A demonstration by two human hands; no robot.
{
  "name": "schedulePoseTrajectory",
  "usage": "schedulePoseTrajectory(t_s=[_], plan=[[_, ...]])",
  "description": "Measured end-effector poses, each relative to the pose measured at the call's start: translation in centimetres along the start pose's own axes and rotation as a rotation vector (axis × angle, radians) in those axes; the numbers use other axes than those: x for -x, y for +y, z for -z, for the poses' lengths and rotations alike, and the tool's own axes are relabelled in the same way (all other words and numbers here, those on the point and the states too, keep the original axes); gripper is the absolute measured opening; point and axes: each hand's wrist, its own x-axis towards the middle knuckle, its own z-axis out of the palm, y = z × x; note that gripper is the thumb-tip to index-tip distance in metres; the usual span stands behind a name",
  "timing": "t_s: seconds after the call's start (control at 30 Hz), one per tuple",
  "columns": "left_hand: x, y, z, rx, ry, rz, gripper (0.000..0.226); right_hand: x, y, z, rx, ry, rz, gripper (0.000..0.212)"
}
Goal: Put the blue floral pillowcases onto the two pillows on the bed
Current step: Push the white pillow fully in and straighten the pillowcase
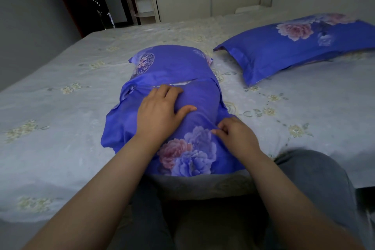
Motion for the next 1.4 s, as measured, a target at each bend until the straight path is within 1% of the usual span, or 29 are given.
schedulePoseTrajectory(t_s=[0.03,0.1,0.2,0.33,0.4,0.43,0.47,0.53,0.57,0.63,0.7,0.73,0.8,0.83,0.9,0.93,0.97,1.03,1.07,1.13,1.23,1.27,1.33,1.37,1.4], plan=[[0.0,0.1,0.2,-0.001,-0.009,0.001,0.057,0.1,0.0,0.2,0.015,0.044,-0.019,0.026],[0.0,0.5,0.6,0.005,-0.036,-0.004,0.056,0.4,-0.2,0.7,0.024,0.081,-0.066,0.028],[-0.1,1.8,1.1,0.009,-0.168,0.031,0.056,0.7,-0.9,1.4,0.003,0.159,-0.093,0.027],[0.2,3.7,0.4,-0.061,-0.334,-0.017,0.062,0.3,-1.7,2.7,-0.271,0.205,-0.146,0.018],[0.1,4.4,0.1,-0.072,-0.364,-0.069,0.057,0.1,-1.7,2.9,-0.353,0.218,-0.191,0.016],[0.1,4.6,-0.3,-0.074,-0.369,-0.101,0.052,0.2,-1.7,2.9,-0.445,0.223,-0.235,0.017],[0.1,4.9,-0.6,-0.075,-0.373,-0.128,0.046,0.3,-1.8,2.8,-0.629,0.232,-0.313,0.018],[0.2,5.1,-1.3,-0.069,-0.364,-0.157,0.037,0.6,-2.2,2.6,-1.131,0.232,-0.528,0.018],[0.3,5.2,-1.7,-0.069,-0.35,-0.162,0.036,0.7,-2.4,2.5,-1.338,0.233,-0.623,0.019],[0.6,5.3,-2.3,-0.081,-0.319,-0.157,0.038,0.7,-2.5,2.0,-1.555,0.213,-0.735,0.022],[0.8,4.9,-3.1,-0.085,-0.271,-0.133,0.04,0.5,-2.8,1.2,-1.621,0.145,-0.796,0.022],[1.0,4.8,-3.4,-0.082,-0.253,-0.126,0.039,0.3,-2.9,0.9,-1.622,0.106,-0.81,0.024],[0.9,4.7,-3.5,-0.047,-0.236,-0.113,0.037,0.1,-2.9,0.6,-1.577,0.029,-0.782,0.037],[0.8,4.6,-3.5,-0.016,-0.255,-0.095,0.036,0.1,-2.6,0.6,-1.517,-0.025,-0.762,0.046],[0.7,4.9,-3.5,0.055,-0.295,-0.065,0.037,0.4,-1.8,0.9,-1.279,-0.175,-0.721,0.059],[0.8,5.0,-3.5,0.081,-0.298,-0.061,0.041,0.7,-1.4,1.1,-1.177,-0.234,-0.706,0.057],[0.9,5.1,-3.3,0.111,-0.285,-0.061,0.044,1.1,-1.0,1.2,-1.15,-0.265,-0.693,0.051],[1.1,5.2,-3.1,0.168,-0.272,-0.039,0.04,1.7,-0.4,1.5,-1.272,-0.221,-0.694,0.037],[1.2,5.1,-3.0,0.187,-0.3,-0.016,0.036,2.0,-0.2,1.6,-1.353,-0.166,-0.681,0.03],[1.2,5.2,-3.3,0.225,-0.411,0.003,0.036,2.5,0.1,1.9,-1.473,-0.044,-0.629,0.019],[1.2,5.8,-3.3,0.228,-0.605,-0.008,0.044,2.9,-1.1,2.0,-1.534,0.066,-0.511,0.016],[1.1,5.9,-3.2,0.255,-0.652,0.016,0.047,2.9,-1.8,1.9,-1.507,0.094,-0.458,0.015],[1.0,5.2,-2.9,0.398,-0.737,0.137,0.046,2.3,-3.0,1.3,-1.404,0.131,-0.361,0.015],[1.1,4.7,-2.8,0.514,-0.748,0.204,0.042,1.9,-3.3,1.1,-1.295,0.132,-0.296,0.017],[1.1,3.6,-2.8,0.648,-0.744,0.262,0.038,1.2,-3.7,0.8,-1.118,0.121,-0.198,0.021]])
